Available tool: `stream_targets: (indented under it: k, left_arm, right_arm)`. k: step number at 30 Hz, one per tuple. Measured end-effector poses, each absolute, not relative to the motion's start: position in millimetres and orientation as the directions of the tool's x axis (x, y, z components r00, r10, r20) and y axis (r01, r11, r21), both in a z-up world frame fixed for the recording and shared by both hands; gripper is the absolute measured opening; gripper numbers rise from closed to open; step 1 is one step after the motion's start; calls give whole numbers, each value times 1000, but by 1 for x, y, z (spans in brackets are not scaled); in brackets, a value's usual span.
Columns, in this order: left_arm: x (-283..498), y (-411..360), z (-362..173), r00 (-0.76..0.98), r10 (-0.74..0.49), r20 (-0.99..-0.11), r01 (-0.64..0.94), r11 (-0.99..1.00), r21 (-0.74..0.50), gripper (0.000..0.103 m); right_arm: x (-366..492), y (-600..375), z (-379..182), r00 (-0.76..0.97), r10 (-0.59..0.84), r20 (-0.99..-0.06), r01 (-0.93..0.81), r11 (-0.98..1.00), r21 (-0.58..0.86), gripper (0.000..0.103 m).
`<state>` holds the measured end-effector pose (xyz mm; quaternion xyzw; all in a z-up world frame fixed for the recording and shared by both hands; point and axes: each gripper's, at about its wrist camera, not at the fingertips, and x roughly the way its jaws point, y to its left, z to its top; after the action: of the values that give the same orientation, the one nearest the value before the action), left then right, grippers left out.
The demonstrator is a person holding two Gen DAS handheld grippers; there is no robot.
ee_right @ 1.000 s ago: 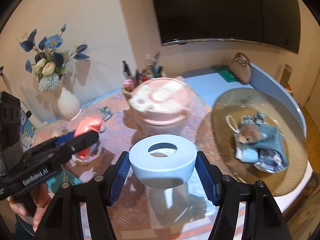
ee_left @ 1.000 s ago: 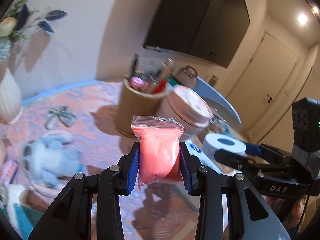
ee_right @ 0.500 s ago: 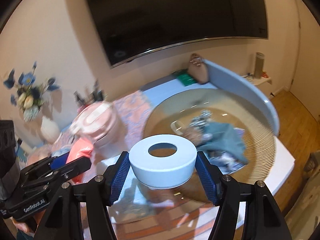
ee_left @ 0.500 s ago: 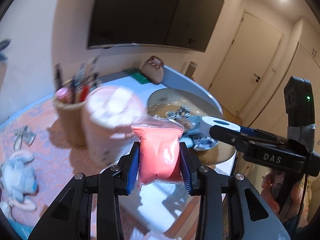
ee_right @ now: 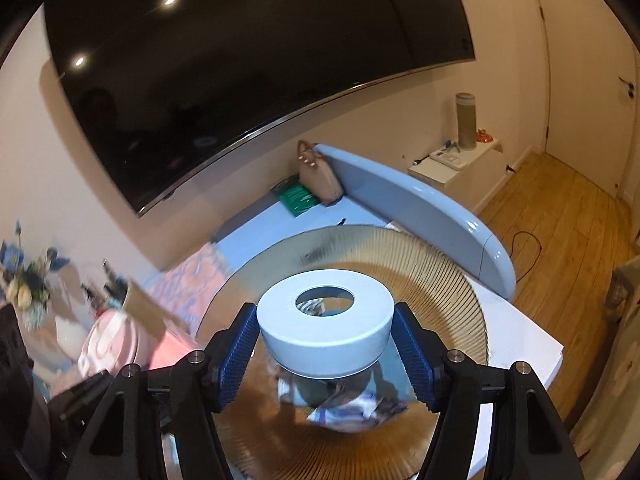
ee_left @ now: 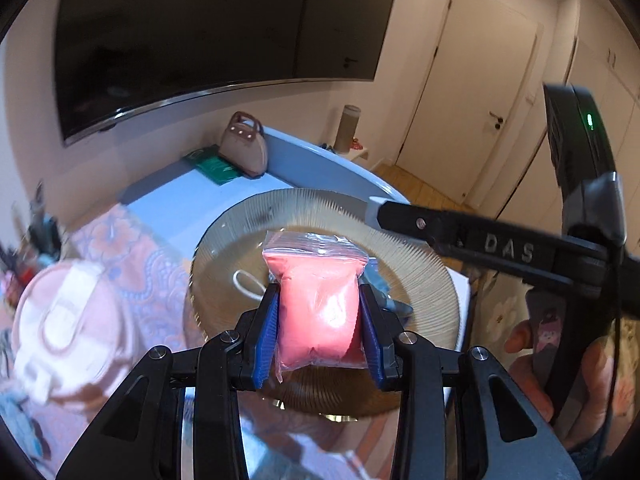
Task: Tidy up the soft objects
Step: 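Carry the pink clay packet and tape roll in both grippers over the amber plate, then open both grippers to drop the clay packet and tape roll onto the plate, then move both open grippers back over the items on the tablecloth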
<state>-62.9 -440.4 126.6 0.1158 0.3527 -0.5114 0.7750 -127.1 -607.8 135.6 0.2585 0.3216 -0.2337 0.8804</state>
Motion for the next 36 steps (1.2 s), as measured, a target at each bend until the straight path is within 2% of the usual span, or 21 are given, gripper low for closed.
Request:
stream_targets:
  k: [2, 4, 6, 8, 16, 20, 27, 30, 36]
  left_arm:
    - [-69, -449, 125, 272, -689, -672, 877, 465, -121, 38]
    - [-74, -457, 123, 285, -678, -678, 882, 462, -91, 63]
    - [-72, -460, 120, 257, -681, -685, 886, 449, -114, 85]
    - [-71, -458, 118, 239, -691, -682, 886, 443, -139, 86]
    - [-100, -426, 136, 269, -697, -665, 909, 412, -65, 86]
    - [-104, -396, 148, 329, -683, -652, 881, 470, -47, 86]
    - [-102, -301, 182, 417, -696, -584, 803, 584, -122, 86]
    - [-94, -258, 182, 468, -660, -587, 743, 654, -143, 86]
    - [-69, -164, 175, 568, -555, -607, 583, 792, -179, 86]
  right_arm:
    - [-126, -617, 133, 686, -237, -688, 583, 745, 324, 69]
    - [-125, -624, 129, 693, -214, -689, 575, 741, 348, 73]
    - [-126, -630, 127, 690, -203, -695, 577, 733, 359, 77]
    - [-130, -632, 126, 690, -199, -696, 578, 731, 364, 77]
    - [-143, -611, 129, 704, -168, -690, 537, 762, 362, 78]
    - [-141, -581, 132, 707, -140, -693, 488, 806, 335, 78]
    - [-140, -516, 152, 728, -121, -675, 363, 903, 228, 78]
    - [-140, -484, 164, 759, -85, -646, 282, 936, 208, 78]
    - [-131, -411, 179, 787, -33, -616, 141, 982, 127, 87]
